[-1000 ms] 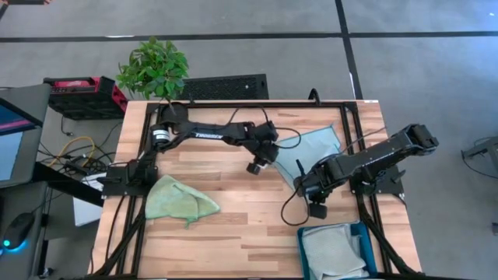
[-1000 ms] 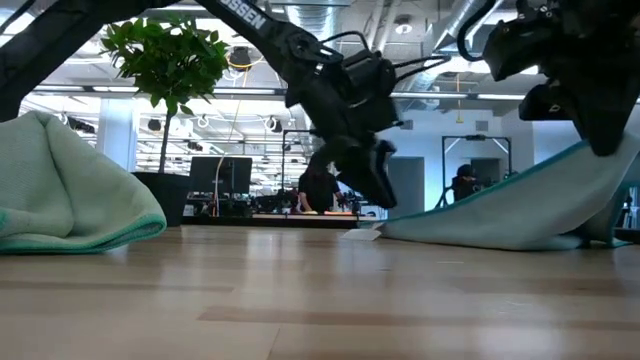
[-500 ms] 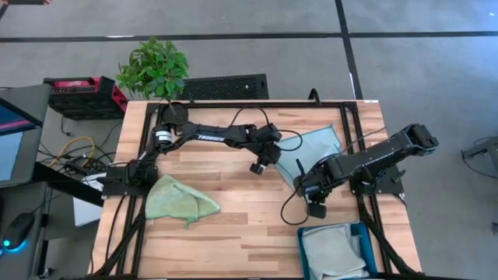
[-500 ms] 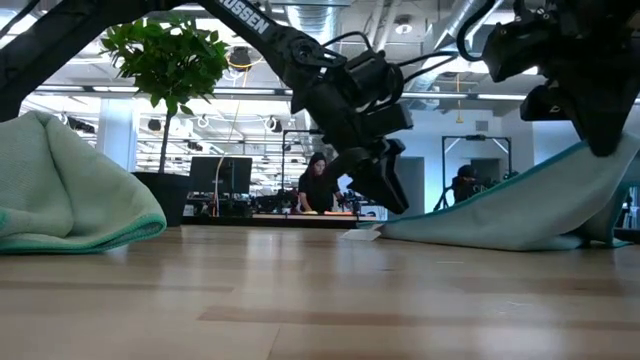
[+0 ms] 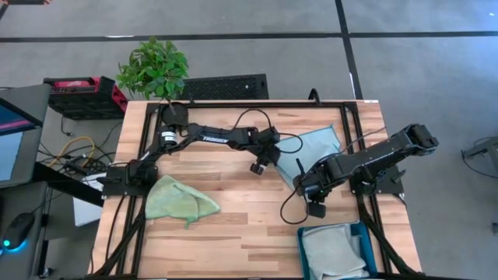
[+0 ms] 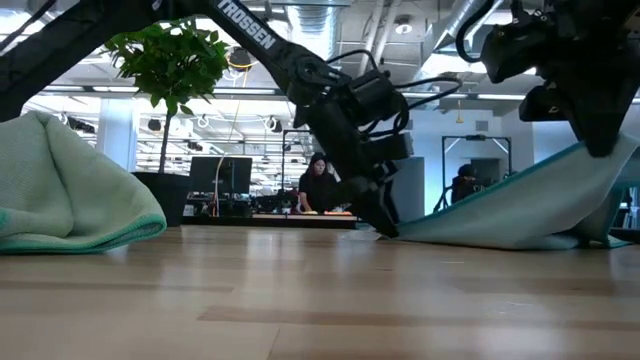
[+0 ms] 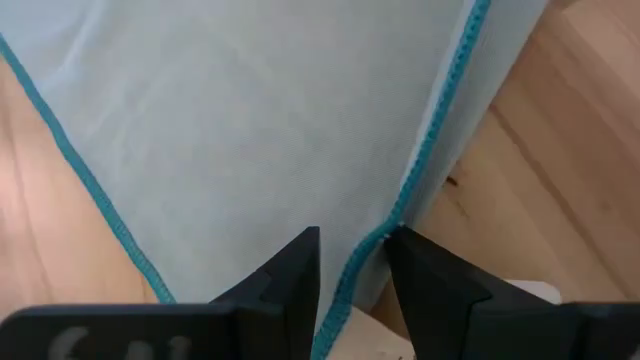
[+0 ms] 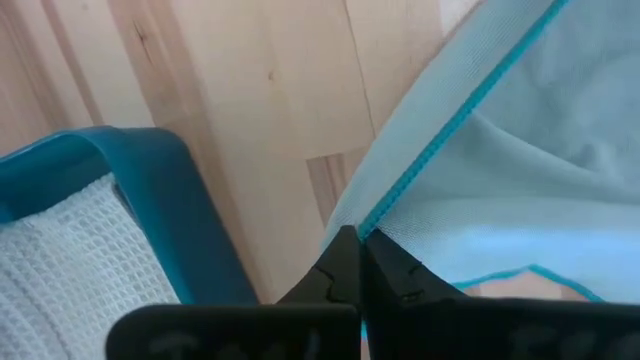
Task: Fold microfiber towels
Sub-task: Fold the blue microfiber cloth
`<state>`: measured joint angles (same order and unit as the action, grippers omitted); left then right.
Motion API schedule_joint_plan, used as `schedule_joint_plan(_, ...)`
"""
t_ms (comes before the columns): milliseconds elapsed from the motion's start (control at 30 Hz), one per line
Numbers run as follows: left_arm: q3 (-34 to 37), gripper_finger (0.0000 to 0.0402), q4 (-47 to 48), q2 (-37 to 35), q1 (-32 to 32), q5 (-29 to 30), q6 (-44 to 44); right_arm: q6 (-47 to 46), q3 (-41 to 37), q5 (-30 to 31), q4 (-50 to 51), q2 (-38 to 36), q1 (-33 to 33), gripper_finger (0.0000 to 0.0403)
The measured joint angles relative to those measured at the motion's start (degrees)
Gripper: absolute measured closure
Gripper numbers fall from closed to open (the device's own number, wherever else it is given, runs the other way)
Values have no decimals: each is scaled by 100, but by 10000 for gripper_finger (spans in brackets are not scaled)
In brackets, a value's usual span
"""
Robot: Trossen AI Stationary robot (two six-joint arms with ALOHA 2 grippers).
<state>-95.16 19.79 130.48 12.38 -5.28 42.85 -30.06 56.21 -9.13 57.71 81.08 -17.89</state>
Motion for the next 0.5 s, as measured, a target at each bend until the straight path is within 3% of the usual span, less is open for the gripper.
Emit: schedule_joint_plan(500, -337, 286, 1464, -127, 501, 104, 175, -2, 0, 0, 14, 0, 2, 387)
